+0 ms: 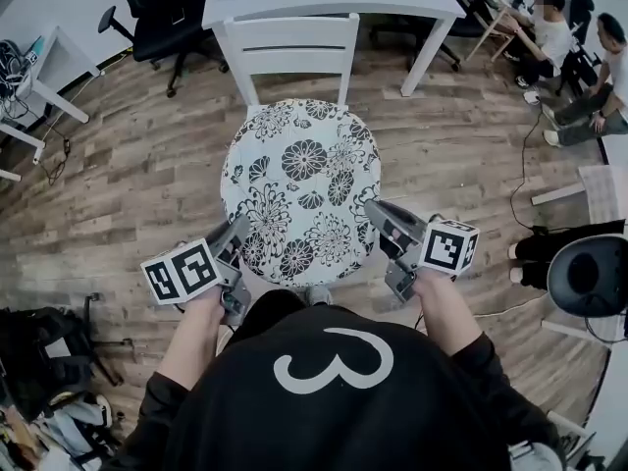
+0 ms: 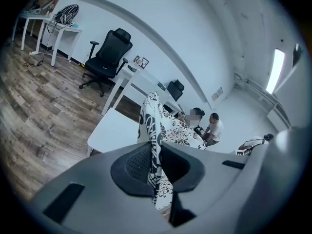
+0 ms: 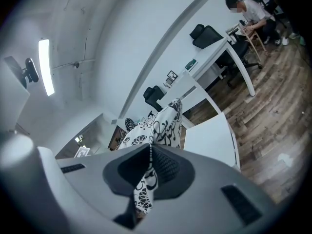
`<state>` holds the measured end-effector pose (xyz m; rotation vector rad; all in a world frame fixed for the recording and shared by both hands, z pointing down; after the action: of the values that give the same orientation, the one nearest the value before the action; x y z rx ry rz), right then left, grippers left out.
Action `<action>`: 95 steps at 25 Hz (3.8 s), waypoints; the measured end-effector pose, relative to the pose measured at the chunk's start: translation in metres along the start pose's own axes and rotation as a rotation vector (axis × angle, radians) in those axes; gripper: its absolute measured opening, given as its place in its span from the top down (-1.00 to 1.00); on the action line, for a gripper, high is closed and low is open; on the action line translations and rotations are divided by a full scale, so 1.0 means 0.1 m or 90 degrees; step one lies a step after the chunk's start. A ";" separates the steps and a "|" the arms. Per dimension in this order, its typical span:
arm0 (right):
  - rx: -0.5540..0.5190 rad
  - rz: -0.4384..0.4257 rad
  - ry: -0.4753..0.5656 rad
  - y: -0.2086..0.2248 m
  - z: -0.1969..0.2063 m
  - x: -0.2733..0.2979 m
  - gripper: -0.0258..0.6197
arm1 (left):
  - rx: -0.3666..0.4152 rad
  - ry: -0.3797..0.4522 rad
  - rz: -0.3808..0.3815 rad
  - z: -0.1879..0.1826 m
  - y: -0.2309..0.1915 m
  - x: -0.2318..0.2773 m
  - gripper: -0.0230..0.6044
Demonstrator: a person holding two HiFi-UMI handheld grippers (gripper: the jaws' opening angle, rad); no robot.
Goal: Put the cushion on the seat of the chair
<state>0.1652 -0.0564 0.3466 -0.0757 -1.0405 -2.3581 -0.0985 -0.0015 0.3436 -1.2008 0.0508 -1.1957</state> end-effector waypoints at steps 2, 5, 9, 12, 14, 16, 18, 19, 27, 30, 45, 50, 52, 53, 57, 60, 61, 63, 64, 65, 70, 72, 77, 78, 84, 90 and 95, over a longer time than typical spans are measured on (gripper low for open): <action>0.007 0.007 -0.002 0.12 -0.05 0.08 0.86 | -0.005 -0.006 -0.004 -0.07 -0.04 0.11 0.79; 0.019 0.019 -0.005 0.28 -0.12 0.24 0.86 | -0.013 -0.018 -0.011 -0.20 -0.16 0.30 0.79; 0.036 0.029 -0.014 0.49 -0.18 0.52 0.86 | -0.025 -0.040 -0.022 -0.40 -0.36 0.58 0.79; 0.051 0.054 -0.030 0.69 -0.24 0.77 0.86 | -0.025 -0.060 -0.034 -0.63 -0.51 0.82 0.79; 0.061 0.067 -0.039 0.83 -0.27 0.95 0.86 | -0.024 -0.074 -0.044 -0.77 -0.62 1.00 0.79; 0.078 0.078 -0.052 0.97 -0.27 1.13 0.86 | -0.026 -0.090 -0.054 -0.88 -0.76 1.18 0.79; 0.090 0.092 -0.065 1.12 -0.26 1.31 0.86 | -0.030 -0.107 -0.065 -0.98 -0.92 1.37 0.79; 0.094 0.099 -0.071 1.20 -0.24 1.41 0.86 | -0.028 -0.116 -0.070 -1.02 -1.01 1.47 0.79; 0.120 0.161 -0.107 1.92 -0.16 2.04 0.86 | -0.012 -0.179 -0.090 -1.24 -1.54 2.33 0.79; 0.118 0.188 -0.123 2.16 -0.07 2.20 0.86 | -0.001 -0.201 -0.105 -1.26 -1.76 2.61 0.79; 0.082 0.317 -0.230 3.14 0.47 2.55 0.85 | 0.106 -0.245 -0.187 -1.12 -2.57 3.47 0.79; 0.084 0.363 -0.278 3.40 0.71 2.49 0.85 | 0.093 -0.250 -0.224 -1.08 -2.88 3.52 0.79; 0.086 0.379 -0.301 3.52 0.77 2.49 0.85 | 0.100 -0.254 -0.242 -1.08 -3.00 3.57 0.79; 0.082 0.388 -0.315 3.58 0.79 2.50 0.85 | 0.104 -0.257 -0.251 -1.09 -3.06 3.59 0.79; 0.076 0.430 -0.383 3.79 0.93 2.44 0.85 | 0.103 -0.266 -0.282 -1.05 -3.24 3.67 0.79; 0.057 0.469 -0.426 3.93 1.00 2.36 0.84 | 0.127 -0.269 -0.306 -1.03 -3.33 3.73 0.78; 0.052 0.480 -0.434 3.96 1.02 2.34 0.84 | 0.134 -0.270 -0.314 -1.03 -3.36 3.74 0.78; 0.047 0.494 -0.445 3.99 1.07 2.31 0.81 | 0.140 -0.272 -0.327 -1.02 -3.40 3.76 0.76; 0.042 0.499 -0.452 4.00 1.08 2.31 0.79 | 0.145 -0.273 -0.332 -1.01 -3.42 3.76 0.76; 0.033 0.504 -0.460 4.01 1.09 2.31 0.77 | 0.153 -0.275 -0.336 -1.00 -3.43 3.77 0.74; 0.000 0.529 -0.482 4.07 1.11 2.31 0.66 | 0.185 -0.268 -0.353 -1.02 -3.52 3.80 0.53; -0.004 0.546 -0.480 4.10 1.11 2.27 0.52 | 0.192 -0.265 -0.355 -1.03 -3.56 3.79 0.41; 0.017 0.580 -0.436 4.14 1.06 2.15 0.20 | 0.187 -0.255 -0.360 -1.11 -3.66 3.74 0.09; 0.019 0.588 -0.424 4.14 1.04 2.12 0.17 | 0.175 -0.253 -0.356 -1.12 -3.67 3.73 0.04; -0.024 0.618 -0.371 4.06 0.82 1.97 0.13 | 0.120 -0.207 -0.319 -1.25 -3.62 3.53 -0.10; -0.082 0.577 -0.282 3.72 0.44 1.86 0.13 | 0.096 -0.139 -0.259 -1.47 -3.20 3.18 -0.10; -0.117 0.496 -0.168 3.11 -0.04 1.68 0.13 | 0.095 -0.083 -0.163 -1.49 -2.46 2.75 -0.10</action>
<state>0.1826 -0.3067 0.5955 -0.7381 -0.7161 -1.7333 -0.2317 -0.2714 0.6041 -1.1745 -0.2933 -1.3139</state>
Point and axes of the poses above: the fingertips, and each gripper's own axes: x forward along the fingers, y to its right, z out of its underside, the point moved 3 cm from there along -x, backward along the fingers, and after that the axes turned 9 degrees about -x, right-handed, at the moved point
